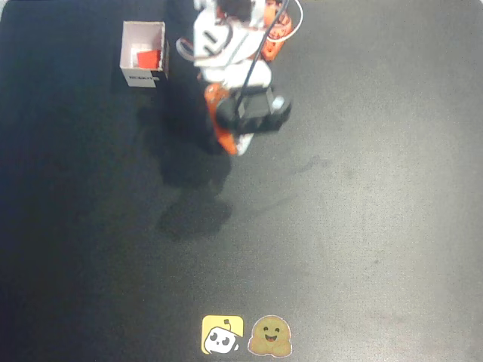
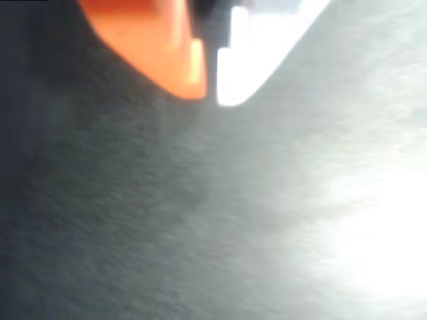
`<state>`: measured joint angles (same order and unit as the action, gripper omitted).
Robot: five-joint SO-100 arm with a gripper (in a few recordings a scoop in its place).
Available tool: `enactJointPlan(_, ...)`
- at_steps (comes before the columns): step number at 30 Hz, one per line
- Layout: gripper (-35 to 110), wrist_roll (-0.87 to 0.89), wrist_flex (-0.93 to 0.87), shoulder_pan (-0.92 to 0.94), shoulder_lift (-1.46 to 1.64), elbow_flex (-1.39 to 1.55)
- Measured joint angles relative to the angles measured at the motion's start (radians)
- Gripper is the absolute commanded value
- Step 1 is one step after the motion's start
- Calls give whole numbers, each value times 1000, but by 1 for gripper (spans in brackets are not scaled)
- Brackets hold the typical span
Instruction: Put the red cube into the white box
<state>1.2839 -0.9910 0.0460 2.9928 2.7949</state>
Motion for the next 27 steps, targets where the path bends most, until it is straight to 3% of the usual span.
enactJointPlan(3,0,0,-25,-5,158,98)
enactJointPlan(9,0,32,-64,-11,192,158)
enactJointPlan(16,0,80,-301,9,198,164)
enactJointPlan(27,0,80,-328,11,199,164)
